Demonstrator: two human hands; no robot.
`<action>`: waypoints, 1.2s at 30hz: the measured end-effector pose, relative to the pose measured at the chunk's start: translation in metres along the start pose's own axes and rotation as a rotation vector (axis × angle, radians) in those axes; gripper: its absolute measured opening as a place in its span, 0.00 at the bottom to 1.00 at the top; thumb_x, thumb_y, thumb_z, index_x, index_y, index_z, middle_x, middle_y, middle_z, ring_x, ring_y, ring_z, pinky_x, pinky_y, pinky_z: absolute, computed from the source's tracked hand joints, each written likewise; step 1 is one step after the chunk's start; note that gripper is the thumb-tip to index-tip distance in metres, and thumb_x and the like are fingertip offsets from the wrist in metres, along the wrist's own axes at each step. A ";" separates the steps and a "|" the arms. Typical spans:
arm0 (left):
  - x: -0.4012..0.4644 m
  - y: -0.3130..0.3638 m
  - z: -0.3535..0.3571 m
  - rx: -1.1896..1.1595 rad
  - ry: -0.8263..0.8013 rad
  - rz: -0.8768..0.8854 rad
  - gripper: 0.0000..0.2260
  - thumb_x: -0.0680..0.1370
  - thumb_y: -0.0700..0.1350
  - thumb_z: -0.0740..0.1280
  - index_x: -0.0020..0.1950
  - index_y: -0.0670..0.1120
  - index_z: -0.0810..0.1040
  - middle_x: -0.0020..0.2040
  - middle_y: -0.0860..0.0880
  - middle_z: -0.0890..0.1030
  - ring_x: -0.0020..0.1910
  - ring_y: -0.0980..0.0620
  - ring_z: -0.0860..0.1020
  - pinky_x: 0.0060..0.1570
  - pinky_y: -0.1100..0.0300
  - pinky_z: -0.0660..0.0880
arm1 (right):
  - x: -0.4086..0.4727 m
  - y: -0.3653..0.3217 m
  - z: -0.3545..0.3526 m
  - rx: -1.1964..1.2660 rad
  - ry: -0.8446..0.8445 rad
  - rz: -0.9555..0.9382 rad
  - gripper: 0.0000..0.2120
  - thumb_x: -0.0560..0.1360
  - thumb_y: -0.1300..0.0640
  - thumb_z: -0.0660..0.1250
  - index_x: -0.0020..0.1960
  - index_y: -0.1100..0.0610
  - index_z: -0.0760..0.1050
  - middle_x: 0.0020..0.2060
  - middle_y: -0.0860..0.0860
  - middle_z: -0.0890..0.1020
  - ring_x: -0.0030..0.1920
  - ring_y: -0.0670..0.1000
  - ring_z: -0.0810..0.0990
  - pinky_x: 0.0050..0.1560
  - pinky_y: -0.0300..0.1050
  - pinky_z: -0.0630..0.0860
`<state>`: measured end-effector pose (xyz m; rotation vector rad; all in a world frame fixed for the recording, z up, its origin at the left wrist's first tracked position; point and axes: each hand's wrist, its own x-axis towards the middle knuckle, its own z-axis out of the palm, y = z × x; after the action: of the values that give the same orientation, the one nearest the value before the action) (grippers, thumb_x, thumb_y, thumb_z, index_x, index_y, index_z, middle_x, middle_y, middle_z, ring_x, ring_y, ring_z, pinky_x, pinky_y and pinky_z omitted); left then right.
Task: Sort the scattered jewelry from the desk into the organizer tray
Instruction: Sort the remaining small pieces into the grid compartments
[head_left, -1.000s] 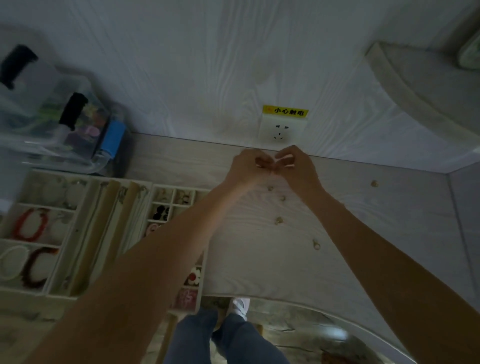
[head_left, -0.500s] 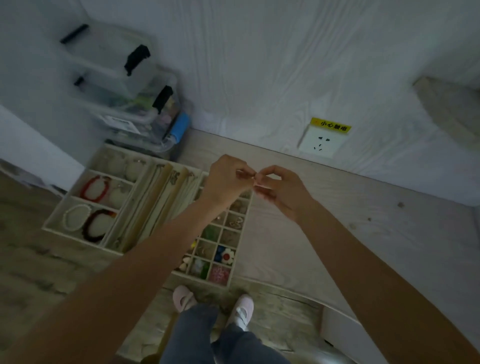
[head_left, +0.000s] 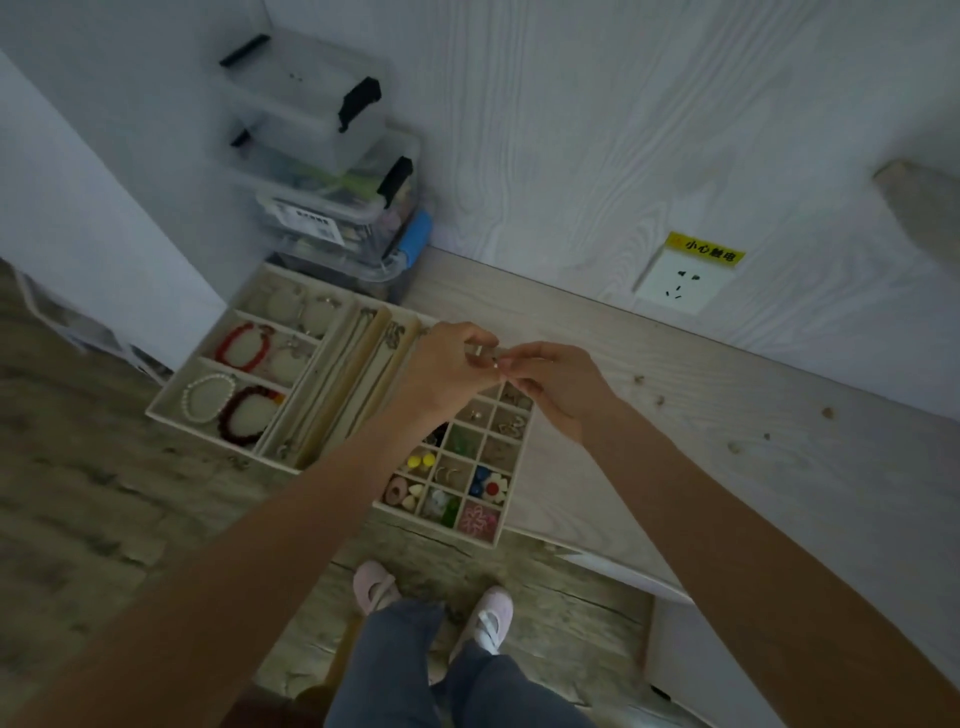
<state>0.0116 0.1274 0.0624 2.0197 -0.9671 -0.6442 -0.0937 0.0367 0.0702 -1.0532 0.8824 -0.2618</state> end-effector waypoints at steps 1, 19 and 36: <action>-0.002 -0.001 -0.003 -0.015 -0.012 -0.022 0.17 0.68 0.44 0.76 0.55 0.42 0.80 0.47 0.49 0.83 0.42 0.57 0.81 0.41 0.68 0.76 | -0.001 0.000 0.002 -0.040 -0.002 -0.016 0.08 0.71 0.74 0.66 0.38 0.64 0.77 0.36 0.57 0.80 0.40 0.50 0.81 0.49 0.38 0.79; -0.013 -0.033 -0.013 0.127 -0.088 -0.024 0.04 0.73 0.43 0.72 0.45 0.45 0.84 0.43 0.49 0.83 0.42 0.54 0.80 0.47 0.62 0.75 | 0.010 0.026 0.011 -0.707 0.011 -0.189 0.04 0.72 0.67 0.69 0.47 0.65 0.81 0.42 0.63 0.84 0.35 0.49 0.82 0.47 0.47 0.80; -0.006 -0.053 0.010 0.008 -0.088 -0.069 0.20 0.70 0.40 0.73 0.21 0.53 0.73 0.20 0.55 0.68 0.21 0.60 0.64 0.28 0.63 0.60 | 0.025 0.037 0.009 -0.711 -0.058 -0.149 0.07 0.76 0.70 0.61 0.50 0.69 0.77 0.46 0.67 0.81 0.34 0.47 0.78 0.34 0.32 0.78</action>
<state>0.0228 0.1487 0.0136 2.0534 -0.9553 -0.7731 -0.0784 0.0463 0.0284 -1.7809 0.8628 -0.0322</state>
